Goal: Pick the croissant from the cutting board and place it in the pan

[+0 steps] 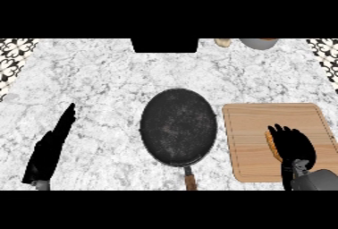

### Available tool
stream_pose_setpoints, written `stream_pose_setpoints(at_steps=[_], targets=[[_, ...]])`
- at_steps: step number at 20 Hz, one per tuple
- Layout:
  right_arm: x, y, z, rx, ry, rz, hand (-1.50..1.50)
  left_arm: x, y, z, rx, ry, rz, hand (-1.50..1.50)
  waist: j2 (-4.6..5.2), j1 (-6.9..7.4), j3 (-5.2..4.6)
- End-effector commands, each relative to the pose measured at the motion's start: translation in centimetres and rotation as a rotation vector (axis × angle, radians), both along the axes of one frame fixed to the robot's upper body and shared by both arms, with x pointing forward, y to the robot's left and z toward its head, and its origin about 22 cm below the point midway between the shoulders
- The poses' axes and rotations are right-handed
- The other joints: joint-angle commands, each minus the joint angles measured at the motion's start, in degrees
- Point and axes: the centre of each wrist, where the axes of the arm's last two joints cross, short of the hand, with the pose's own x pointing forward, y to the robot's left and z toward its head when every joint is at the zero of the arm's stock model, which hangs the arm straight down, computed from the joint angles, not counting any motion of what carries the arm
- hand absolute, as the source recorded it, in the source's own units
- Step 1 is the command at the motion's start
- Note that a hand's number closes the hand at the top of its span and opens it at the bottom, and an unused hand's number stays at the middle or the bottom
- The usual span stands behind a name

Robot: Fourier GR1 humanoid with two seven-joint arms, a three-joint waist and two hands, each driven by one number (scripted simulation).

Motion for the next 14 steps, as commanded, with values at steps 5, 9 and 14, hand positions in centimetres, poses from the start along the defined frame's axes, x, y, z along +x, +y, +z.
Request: stream_pose_setpoints(at_steps=[5, 9, 14], targets=[[1.4, 0.3, -1.5, 0.089, -0.045, 0.01, 1.5, -0.6, -0.2, 0.8, -0.009, -0.006, -0.018, 0.0, -0.01, 0.21, 0.02], [0.1, -0.8, -2.4, 0.147, -0.012, -0.016, 1.5, -0.7, -0.1, -0.9, 0.01, 0.002, 0.007, 0.0, -0.02, 0.02, 0.0], [1.1, -1.6, -1.4, 0.265, 0.001, 0.007, 1.5, 0.8, -0.8, -0.4, -0.003, 0.002, -0.019, 0.0, 0.06, -0.11, -0.01]])
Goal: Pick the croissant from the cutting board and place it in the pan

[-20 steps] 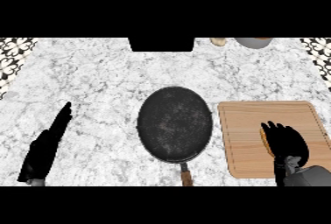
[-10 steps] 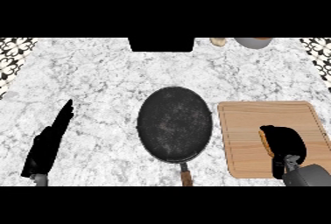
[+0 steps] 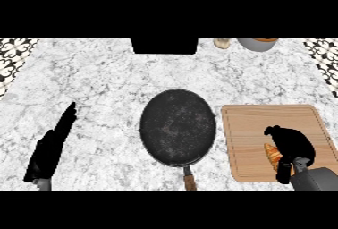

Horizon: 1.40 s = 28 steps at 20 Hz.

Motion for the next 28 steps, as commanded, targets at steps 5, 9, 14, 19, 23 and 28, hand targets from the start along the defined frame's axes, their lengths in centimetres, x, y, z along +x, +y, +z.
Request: stream_pose_setpoints(at_steps=[5, 9, 14, 19, 23, 28], targets=[[3.8, -5.1, 2.9, 0.309, 0.06, 0.087, 1.5, 0.3, 0.2, 0.2, 0.003, -0.009, -0.02, 0.0, 0.77, 0.6, 0.84], [2.8, -5.7, 1.9, 0.242, -0.075, 0.147, 1.5, -1.2, 0.3, -0.3, 0.003, -0.001, -0.002, 0.0, 0.61, 0.23, 0.82], [4.4, -4.2, 6.2, 0.312, -0.447, 0.254, 1.5, 0.2, 0.6, 0.0, -0.017, -0.004, 0.016, 0.0, 0.46, -0.5, 0.84], [5.5, -2.3, 11.9, 0.433, -0.794, 0.434, 1.5, -0.6, 0.5, 0.1, 0.013, 0.007, 0.011, 0.0, 0.11, -0.38, 0.84], [5.1, 0.2, 13.8, 0.469, -0.832, 0.48, 1.5, -1.2, -0.2, 0.5, 0.001, 0.005, 0.002, 0.0, 0.35, -0.01, 0.8], [7.2, 7.1, 13.4, 0.623, -0.799, 0.501, 1.5, -0.6, 0.2, -0.6, 0.011, 0.003, -0.012, 0.0, 0.63, 0.52, 0.78]])
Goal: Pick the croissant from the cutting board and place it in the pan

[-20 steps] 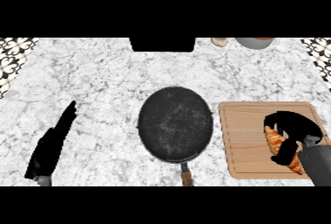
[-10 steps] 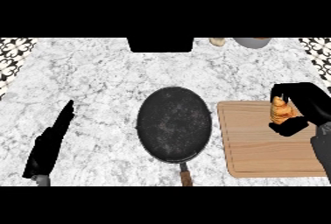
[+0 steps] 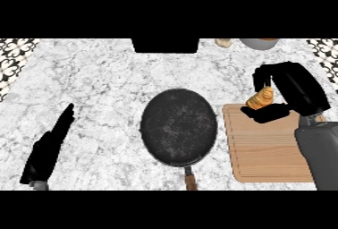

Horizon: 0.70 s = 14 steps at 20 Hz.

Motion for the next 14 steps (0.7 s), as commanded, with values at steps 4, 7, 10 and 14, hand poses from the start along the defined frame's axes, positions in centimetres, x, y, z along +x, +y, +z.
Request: stream_pose_setpoints(at_steps=[4, 7, 10, 14], targets=[[1.3, 9.0, 0.3, 0.095, 0.083, 0.108, 1.5, -0.2, 0.7, -0.4, 0.004, 0.005, -0.002, 0.0, 0.16, 0.43, -0.01], [2.4, 12.0, -1.8, 0.127, 0.136, 0.106, 1.5, 0.7, -0.9, 1.4, -0.008, -0.001, -0.022, 0.0, 0.23, 0.58, 0.03], [2.9, 15.7, -2.7, 0.153, 0.215, 0.123, 1.5, 1.3, -0.2, 0.6, -0.012, -0.002, -0.013, 0.0, 0.37, 0.9, 0.01], [4.5, 17.8, -5.0, 0.137, 0.236, 0.134, 1.5, 0.9, -0.2, -0.8, 0.01, -0.016, -0.013, 0.0, 0.47, 1.32, 0.01]])
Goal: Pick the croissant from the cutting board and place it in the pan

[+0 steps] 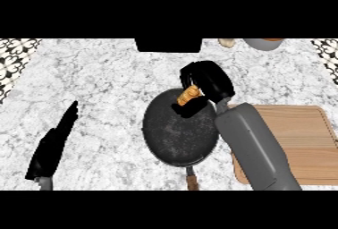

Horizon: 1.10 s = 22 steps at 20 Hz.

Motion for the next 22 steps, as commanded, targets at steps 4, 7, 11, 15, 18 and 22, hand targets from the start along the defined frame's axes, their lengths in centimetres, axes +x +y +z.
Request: stream_pose_setpoints(at_steps=[4, 7, 11, 15, 18, 22], targets=[[0.7, 3.8, -5.6, -0.127, 0.088, 0.03, 1.5, 1.3, -0.9, 0.6, 0.006, -0.01, -0.008, 0.0, 0.29, 0.96, 0.03], [2.2, 5.4, -4.1, -0.211, 0.113, 0.044, 1.5, 0.5, -1.4, -1.2, -0.002, -0.013, -0.029, 0.0, 0.55, 2.19, 0.0], [0.0, 2.6, -9.3, 0.011, 0.447, -0.032, 1.5, 1.4, -1.2, 0.7, 0.003, -0.016, -0.069, 0.0, 0.96, 3.82, 0.14], [-0.2, 2.5, -10.4, 0.109, 0.55, -0.064, -1.5, 2.0, -2.4, 1.5, -0.005, -0.024, -0.093, 0.0, 1.08, 4.9, 0.17], [-0.3, 3.6, -9.3, 0.254, 0.51, -0.034, -1.5, 2.3, -1.7, 1.0, 0.003, -0.018, -0.077, 0.0, 0.88, 4.52, 0.14], [0.0, 3.4, -8.9, 0.427, 0.369, -0.076, -1.5, 1.3, -1.5, -0.4, -0.022, 0.005, -0.067, 0.0, 0.71, 3.18, 0.1]])
